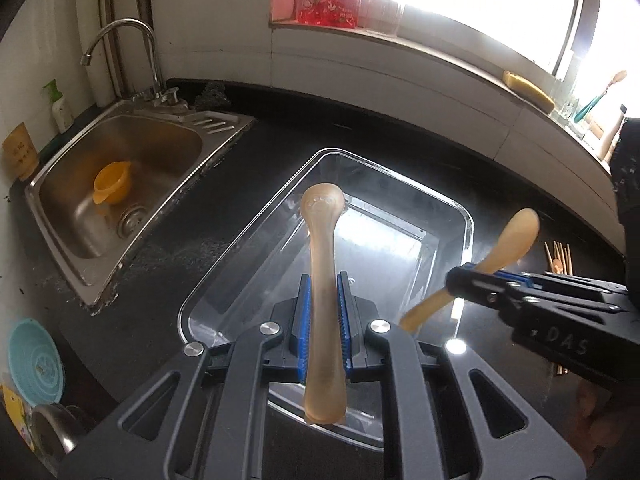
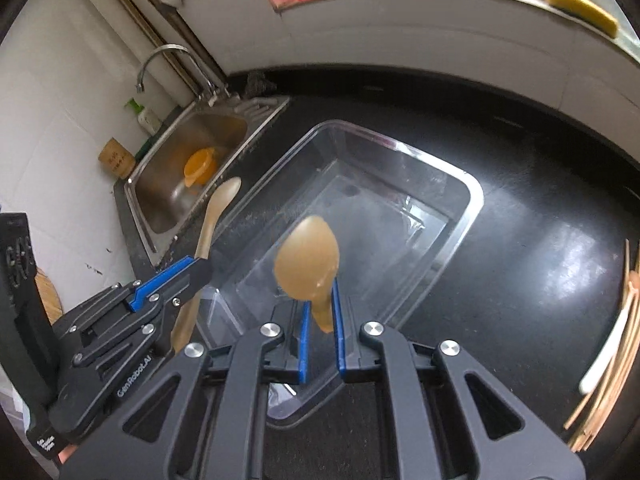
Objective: Organize utensils
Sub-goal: 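Carry both spoons to the clear tray and open both tools to drop them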
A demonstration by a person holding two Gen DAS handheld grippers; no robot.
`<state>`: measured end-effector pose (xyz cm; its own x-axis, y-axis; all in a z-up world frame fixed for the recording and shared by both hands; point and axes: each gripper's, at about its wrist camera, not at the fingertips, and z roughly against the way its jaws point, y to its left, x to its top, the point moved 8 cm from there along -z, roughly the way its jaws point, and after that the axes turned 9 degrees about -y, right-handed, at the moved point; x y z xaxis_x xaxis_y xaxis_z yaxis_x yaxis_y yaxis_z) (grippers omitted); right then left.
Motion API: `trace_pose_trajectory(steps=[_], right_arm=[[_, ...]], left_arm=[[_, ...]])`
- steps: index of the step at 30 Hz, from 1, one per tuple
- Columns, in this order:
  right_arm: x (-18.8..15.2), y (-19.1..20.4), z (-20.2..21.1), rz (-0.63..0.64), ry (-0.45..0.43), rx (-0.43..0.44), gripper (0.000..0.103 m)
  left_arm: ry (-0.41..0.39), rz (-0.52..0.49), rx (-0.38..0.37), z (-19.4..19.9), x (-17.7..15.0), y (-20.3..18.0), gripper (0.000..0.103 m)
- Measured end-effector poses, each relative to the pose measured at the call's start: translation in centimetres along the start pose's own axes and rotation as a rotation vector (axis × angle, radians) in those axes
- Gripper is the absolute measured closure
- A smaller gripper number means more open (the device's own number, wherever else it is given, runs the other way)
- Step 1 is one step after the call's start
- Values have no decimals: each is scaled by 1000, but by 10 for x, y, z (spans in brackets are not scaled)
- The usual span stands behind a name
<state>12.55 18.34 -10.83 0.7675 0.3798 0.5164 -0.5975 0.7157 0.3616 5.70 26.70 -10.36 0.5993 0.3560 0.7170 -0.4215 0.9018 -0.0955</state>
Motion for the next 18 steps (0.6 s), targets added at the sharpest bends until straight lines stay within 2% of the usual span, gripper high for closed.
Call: trace_pose_trajectory(steps=[6, 8, 9, 10, 11, 12, 13, 14, 15, 18], right_arm=[[9, 2, -27, 3, 94, 25, 92], [16, -3, -34, -9, 111, 5, 91], [18, -5, -35, -6, 110, -10, 82], [24, -8, -33, -13, 99, -17, 68], [29, -10, -29, -18, 71, -15, 23], [37, -13, -21, -17, 16, -27, 9], [45, -17, -12, -11, -36, -47, 9], [48, -19, -8, -17, -47, -42, 9], [50, -21, -2, -31, -51, -25, 9], [52, -24, 10, -35, -80, -12, 9]], left_arm=[[26, 11, -4, -21, 1, 2, 91], [42, 22, 1, -29, -1, 4, 91], [40, 25, 11, -31, -1, 6, 90], [38, 29, 17, -32, -1, 7, 90], [44, 28, 19, -34, -2, 8, 89], [47, 26, 18, -34, -2, 8, 82], [43, 23, 22, -34, -1, 9, 72], [35, 18, 37, -33, 0, 11, 43], [23, 20, 45, -32, 1, 12, 24], [-10, 26, 70, -23, 7, 18, 22]])
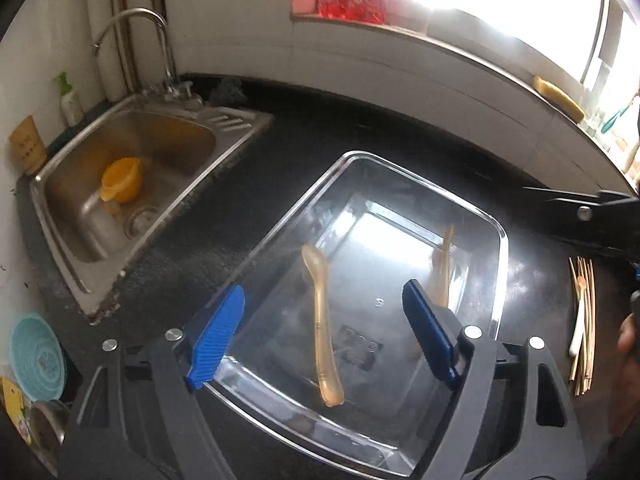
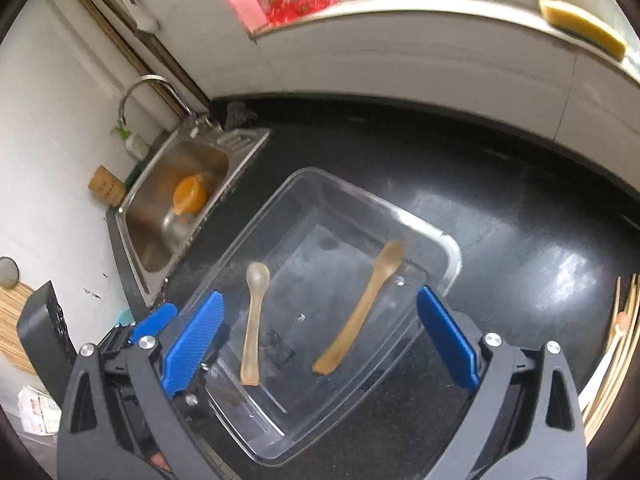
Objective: Organize utensils
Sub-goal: 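Carry both spoons to the clear tray and open both tools to drop them, then move both tools back over the chopstick pile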
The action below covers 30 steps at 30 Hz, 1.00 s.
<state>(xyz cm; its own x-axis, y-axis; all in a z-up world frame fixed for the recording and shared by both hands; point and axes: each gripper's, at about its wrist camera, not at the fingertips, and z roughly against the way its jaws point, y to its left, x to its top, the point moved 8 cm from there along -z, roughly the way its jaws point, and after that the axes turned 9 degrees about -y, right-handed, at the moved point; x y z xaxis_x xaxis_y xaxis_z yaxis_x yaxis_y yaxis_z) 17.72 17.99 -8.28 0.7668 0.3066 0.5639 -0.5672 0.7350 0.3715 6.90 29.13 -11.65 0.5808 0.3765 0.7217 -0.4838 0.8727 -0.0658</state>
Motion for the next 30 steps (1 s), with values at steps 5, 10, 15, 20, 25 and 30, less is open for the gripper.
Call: trace_pose_trajectory(steps=[5, 10, 15, 20, 25, 30], right_arm=[[-15, -15, 37, -37, -58, -3, 9], [-41, -40, 93, -10, -188, -170, 9], [-76, -95, 175, -51, -304, -364, 9], [-119, -160, 244, -114, -352, -548, 9], [-152, -197, 280, -178, -355, -601, 9], [-162, -214, 284, -204, -349, -589, 9]], left_arm=[[-48, 7, 8, 22, 4, 1, 7], [-75, -25, -20, 46, 1, -24, 6], [-104, -76, -136, 72, -9, -80, 6], [-93, -167, -277, 85, -32, -161, 6], [-75, -251, -341, 88, -52, -225, 6], [-62, -311, -369, 89, -64, -265, 6]])
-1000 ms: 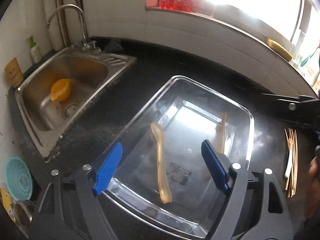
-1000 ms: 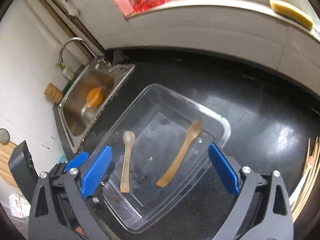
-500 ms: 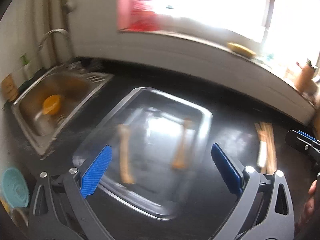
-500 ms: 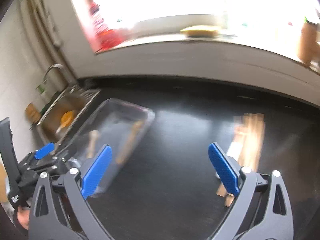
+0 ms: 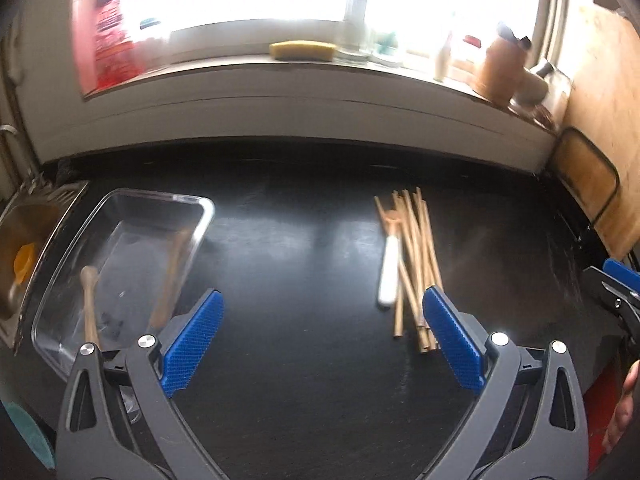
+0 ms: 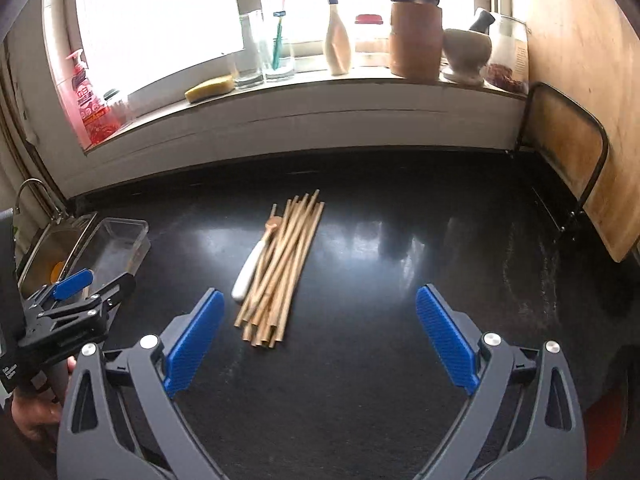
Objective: Organize utensils
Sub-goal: 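Move both tools back over the chopstick pile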
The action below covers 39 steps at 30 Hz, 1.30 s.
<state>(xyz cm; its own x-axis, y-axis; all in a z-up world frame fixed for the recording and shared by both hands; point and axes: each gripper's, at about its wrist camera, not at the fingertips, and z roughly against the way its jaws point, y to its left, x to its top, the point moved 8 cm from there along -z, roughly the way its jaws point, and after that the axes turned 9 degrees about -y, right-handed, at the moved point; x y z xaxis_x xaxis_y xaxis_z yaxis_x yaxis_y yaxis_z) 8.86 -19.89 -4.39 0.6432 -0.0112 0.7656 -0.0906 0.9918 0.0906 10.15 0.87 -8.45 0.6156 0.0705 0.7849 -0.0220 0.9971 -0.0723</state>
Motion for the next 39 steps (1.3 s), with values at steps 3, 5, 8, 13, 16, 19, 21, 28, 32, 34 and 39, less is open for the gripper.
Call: trace_pose_trajectory(steps=[3, 5, 8, 13, 16, 19, 21, 28, 32, 34, 39], right_arm=[[-1, -5, -11, -6, 18, 4, 13], [-2, -11, -21, -15, 36, 7, 15], [-4, -20, -38, -37, 67, 9, 16], [-5, -39, -72, -53, 107, -13, 16], [-7, -47, -94, -61, 136, -18, 16], [-7, -50, -112, -62, 156, -17, 16], [-7, -49, -122, -58, 165, -14, 16], [-9, -38, -158, -44, 198, 0, 16], [-17, -24, -185, -21, 246, 2, 22], [-18, -20, -196, 7, 252, -19, 22], [-23, -15, -213, 14, 280, -36, 22]], left_arm=[[3, -30, -7, -9, 3, -11, 6], [6, -58, -21, -22, 6, -19, 6], [36, -106, -31, -55, 6, -30, 6], [89, -154, -48, -117, 3, -47, 6], [131, -167, -41, -151, -1, -51, 6], [168, -178, -45, -179, -6, -55, 6], [182, -194, -29, -191, -8, -53, 6], [203, -121, -69, -196, -5, -32, 6], [170, -142, -36, -197, 3, -21, 6], [189, -148, -35, -203, -1, -18, 6], [190, -134, -32, -204, -6, -7, 6]])
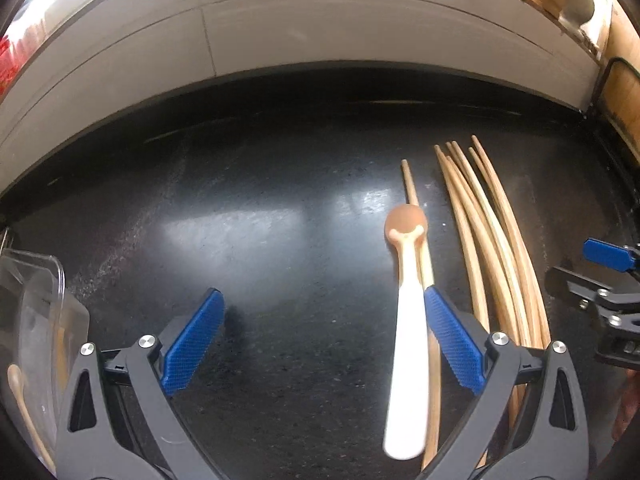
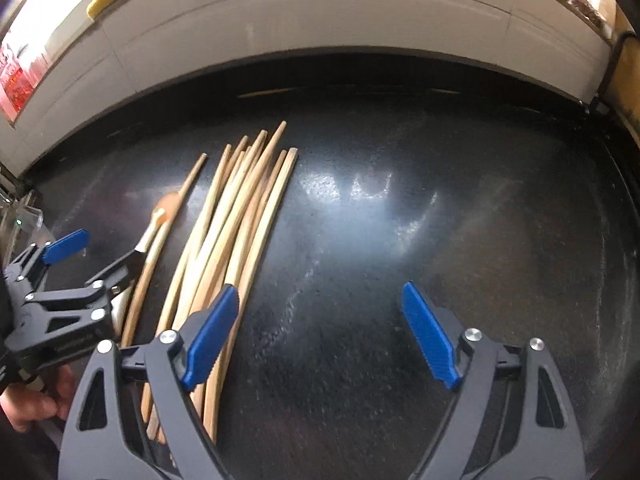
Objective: Organize utensils
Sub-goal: 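Move both tools back over the chopstick pile, then grasp the orange-headed spoon with the left tool while the right tool grasps a chopstick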
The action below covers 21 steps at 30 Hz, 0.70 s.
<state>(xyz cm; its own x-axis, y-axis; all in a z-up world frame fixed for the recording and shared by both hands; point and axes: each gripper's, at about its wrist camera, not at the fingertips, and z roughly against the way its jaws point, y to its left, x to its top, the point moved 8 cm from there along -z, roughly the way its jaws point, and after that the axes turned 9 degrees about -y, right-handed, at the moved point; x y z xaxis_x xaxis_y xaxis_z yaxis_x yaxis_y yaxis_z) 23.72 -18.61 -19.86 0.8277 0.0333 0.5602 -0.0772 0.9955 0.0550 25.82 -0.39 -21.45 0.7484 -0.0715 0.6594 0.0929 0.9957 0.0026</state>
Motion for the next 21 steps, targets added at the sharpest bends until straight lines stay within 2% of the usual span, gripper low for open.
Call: trace_pose_trajectory(steps=[6, 8, 10, 13, 14, 16, 17, 18, 19, 20, 21], right_arm=[[1, 11, -12, 27, 13, -11, 22], [1, 13, -15, 59, 2, -43, 22], [0, 13, -14, 61, -5, -40, 22], [2, 12, -13, 70, -19, -35, 30], [2, 12, -12, 78, -23, -32, 38], [3, 14, -9, 93, -25, -20, 51], [3, 15, -7, 102, -24, -13, 66], [2, 16, -4, 109, -23, -14, 81], [1, 17, -3, 113, -22, -13, 85], [0, 18, -2, 115, -23, -13, 92], [-1, 17, 0, 108, -23, -13, 95]], left_arm=[[9, -3, 8, -1, -8, 18, 6], [-1, -15, 12, -4, -8, 17, 6], [-8, -13, 13, -4, -8, 17, 6], [-23, -31, 3, -6, -5, 9, 7], [-31, -36, -3, -7, -4, 6, 9], [-42, -53, -13, -4, -2, -2, 18], [-43, -61, -19, -2, -2, -5, 26], [-47, -67, -21, 1, -2, -8, 39], [-50, -71, -22, 3, -3, -10, 47], [-51, -77, -25, 5, -3, -12, 61], [-52, -91, -34, 7, -4, -16, 75]])
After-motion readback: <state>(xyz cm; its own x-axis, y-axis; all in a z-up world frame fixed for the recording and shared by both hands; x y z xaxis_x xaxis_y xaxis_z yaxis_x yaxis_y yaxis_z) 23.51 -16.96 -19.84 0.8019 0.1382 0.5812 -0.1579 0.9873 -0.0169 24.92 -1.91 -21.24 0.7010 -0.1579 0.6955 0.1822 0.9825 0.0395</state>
